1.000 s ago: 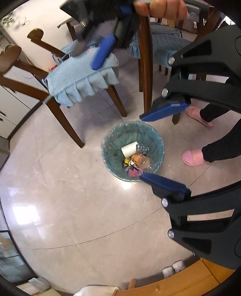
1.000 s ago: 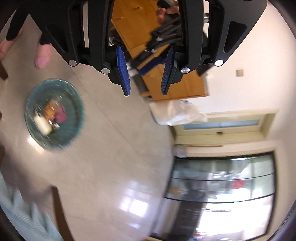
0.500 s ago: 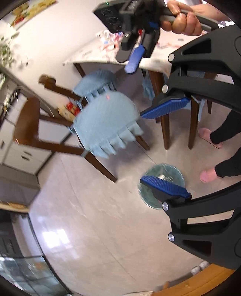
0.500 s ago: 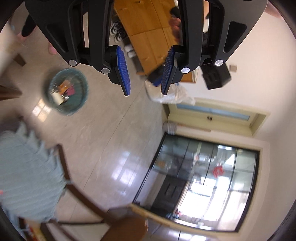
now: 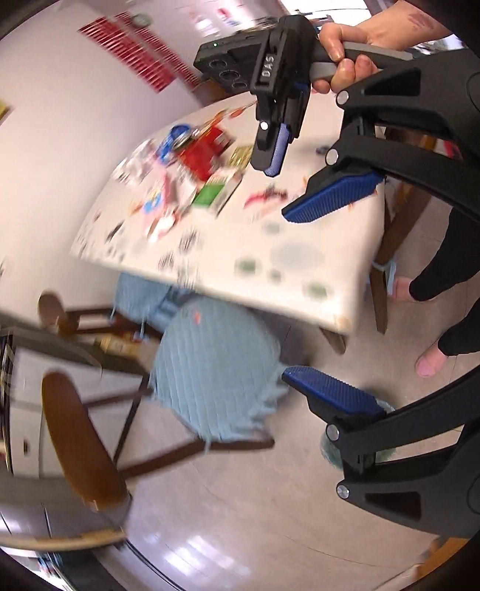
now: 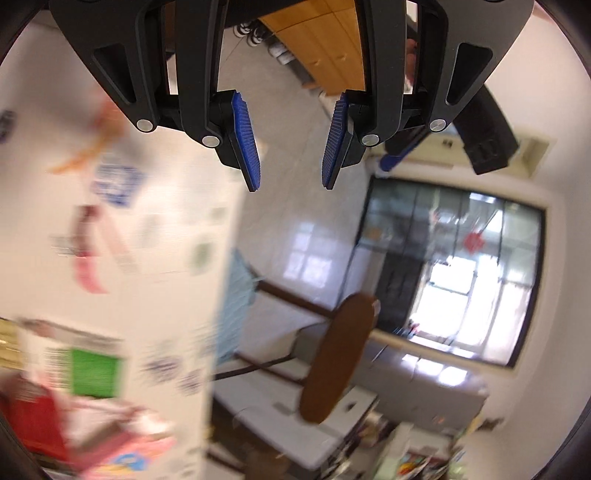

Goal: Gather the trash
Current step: 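Move both tools from the bin back over the table toward the gold blister pack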

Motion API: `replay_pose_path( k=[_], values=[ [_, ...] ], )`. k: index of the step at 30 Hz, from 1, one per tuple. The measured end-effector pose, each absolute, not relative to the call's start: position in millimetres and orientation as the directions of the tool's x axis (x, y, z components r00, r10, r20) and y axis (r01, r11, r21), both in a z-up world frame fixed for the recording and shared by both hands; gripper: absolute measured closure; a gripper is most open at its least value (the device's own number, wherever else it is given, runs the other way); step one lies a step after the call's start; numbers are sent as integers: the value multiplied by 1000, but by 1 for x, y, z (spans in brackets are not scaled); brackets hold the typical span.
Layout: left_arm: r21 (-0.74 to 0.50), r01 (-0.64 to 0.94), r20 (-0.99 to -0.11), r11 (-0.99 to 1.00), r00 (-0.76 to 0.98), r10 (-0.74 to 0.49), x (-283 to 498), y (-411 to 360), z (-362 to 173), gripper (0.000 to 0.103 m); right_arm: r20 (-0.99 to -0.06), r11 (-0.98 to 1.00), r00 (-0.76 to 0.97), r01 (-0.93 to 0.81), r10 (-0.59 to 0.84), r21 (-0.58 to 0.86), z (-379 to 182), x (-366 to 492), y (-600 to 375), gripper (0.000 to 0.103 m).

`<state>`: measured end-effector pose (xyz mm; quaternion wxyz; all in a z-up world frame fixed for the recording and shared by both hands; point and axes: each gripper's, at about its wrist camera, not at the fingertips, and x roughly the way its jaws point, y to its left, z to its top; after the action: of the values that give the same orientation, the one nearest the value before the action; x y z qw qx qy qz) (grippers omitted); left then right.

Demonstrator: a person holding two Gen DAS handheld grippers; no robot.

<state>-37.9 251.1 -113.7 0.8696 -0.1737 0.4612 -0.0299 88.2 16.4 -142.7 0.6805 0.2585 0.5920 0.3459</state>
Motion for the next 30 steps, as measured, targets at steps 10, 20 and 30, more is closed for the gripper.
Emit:
replay_pose_path(
  k=[10, 20, 30],
  values=[
    [-265, 39, -812, 963, 530, -245, 29, 140, -111, 21, -665, 683, 208, -26, 718, 730, -160, 108, -107, 66],
    [-238, 90, -830, 967, 499, -251, 69, 74, -119, 21, -684, 695, 234, 44, 692, 718, -179, 145, -169, 66],
    [-210, 65, -871, 975, 440, -217, 98, 52, -153, 21, -714, 709, 215, 112, 666, 696, -211, 178, -203, 64]
  ],
)
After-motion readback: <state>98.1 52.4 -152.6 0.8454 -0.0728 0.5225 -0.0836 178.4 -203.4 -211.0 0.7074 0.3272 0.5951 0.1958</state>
